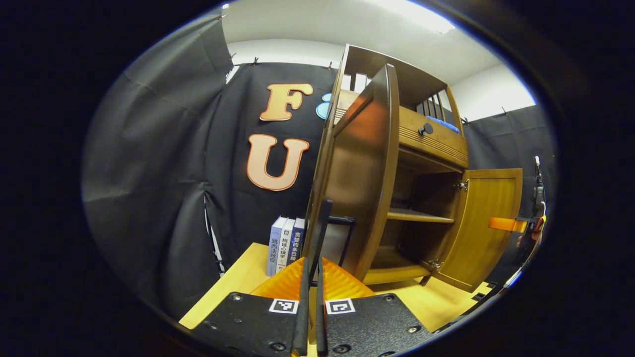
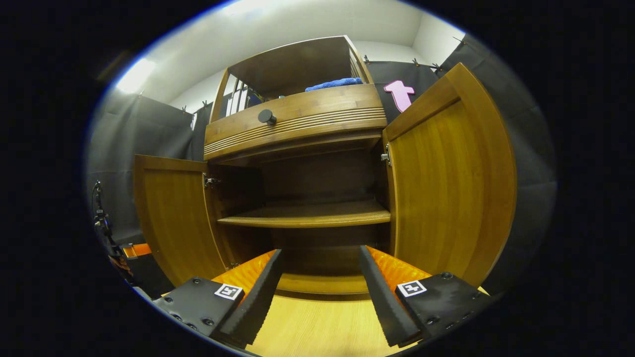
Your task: Open the right door of the double-door shoe cabinet with the right hand, and open the left door with the left hand.
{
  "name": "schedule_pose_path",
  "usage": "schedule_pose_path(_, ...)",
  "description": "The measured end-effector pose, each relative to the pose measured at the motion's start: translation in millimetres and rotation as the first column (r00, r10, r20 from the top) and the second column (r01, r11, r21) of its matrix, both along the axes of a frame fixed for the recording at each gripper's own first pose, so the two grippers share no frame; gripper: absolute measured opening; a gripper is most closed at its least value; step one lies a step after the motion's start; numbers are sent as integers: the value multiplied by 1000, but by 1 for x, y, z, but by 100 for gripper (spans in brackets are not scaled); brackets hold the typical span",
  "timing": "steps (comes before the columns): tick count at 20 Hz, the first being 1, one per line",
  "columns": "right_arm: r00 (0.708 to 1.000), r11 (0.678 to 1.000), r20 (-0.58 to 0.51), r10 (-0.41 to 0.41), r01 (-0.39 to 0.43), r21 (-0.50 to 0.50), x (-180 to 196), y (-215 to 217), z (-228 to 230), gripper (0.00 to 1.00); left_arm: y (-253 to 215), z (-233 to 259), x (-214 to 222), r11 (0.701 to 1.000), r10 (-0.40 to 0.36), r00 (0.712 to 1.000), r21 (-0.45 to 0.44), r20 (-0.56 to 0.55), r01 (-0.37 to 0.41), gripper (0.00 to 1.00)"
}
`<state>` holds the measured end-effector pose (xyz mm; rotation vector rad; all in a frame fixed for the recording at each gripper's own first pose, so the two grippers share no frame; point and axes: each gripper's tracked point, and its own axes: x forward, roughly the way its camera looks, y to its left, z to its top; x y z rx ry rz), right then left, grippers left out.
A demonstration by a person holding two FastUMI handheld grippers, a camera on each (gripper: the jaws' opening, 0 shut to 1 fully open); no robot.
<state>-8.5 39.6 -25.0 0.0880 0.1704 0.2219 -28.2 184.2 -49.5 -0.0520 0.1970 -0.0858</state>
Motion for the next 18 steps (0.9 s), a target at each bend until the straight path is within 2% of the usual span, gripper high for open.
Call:
schedule_pose_path(1,1000,1000,-5,7,-7,5,2,2,-2,98,-1,5,-5,1000,15,1000,2,8,-15,7)
schedule_pose_path(2,1000,1000,-8,9,-9,10,7,3,-3,98,-5,12,-11,1000,22,1000,0,22,-22,15)
schedule_pose_path(4,1000,1000,-14,20,-19,20,12,5,-8,98,-25,30,-18,1000,5,999,-5,54,-4,7)
schedule_pose_path(9,999,999,-7,36,-35,24,16,8,-9,100,-99,56,-24,993,-115,988,20,108,113,7)
schedule_pose_path(10,999,999,-2,33,-33,24,15,6,-8,97,-115,60,-22,990,-142,983,13,118,141,0)
schedule_pose_path(11,1000,999,2,30,-30,23,14,4,-7,94,-130,63,-23,985,-169,977,3,129,170,7)
schedule_pose_path(14,1000,1000,5,9,-9,22,9,-7,-7,94,-162,72,-3,980,-195,969,-8,150,198,6)
schedule_pose_path(15,1000,1000,2,1,-1,25,8,-10,-7,98,-173,77,3,978,-207,965,7,163,209,0)
schedule_pose_path(16,1000,1000,1,-6,6,28,5,-13,-7,98,-184,79,7,976,-216,961,27,176,214,6)
schedule_pose_path(17,1000,1000,0,-16,16,27,2,-16,-6,98,-195,80,12,975,-222,958,43,180,218,0)
schedule_pose_path(18,1000,999,2,-24,24,24,-1,-19,-6,98,-202,77,20,977,-214,961,49,175,208,6)
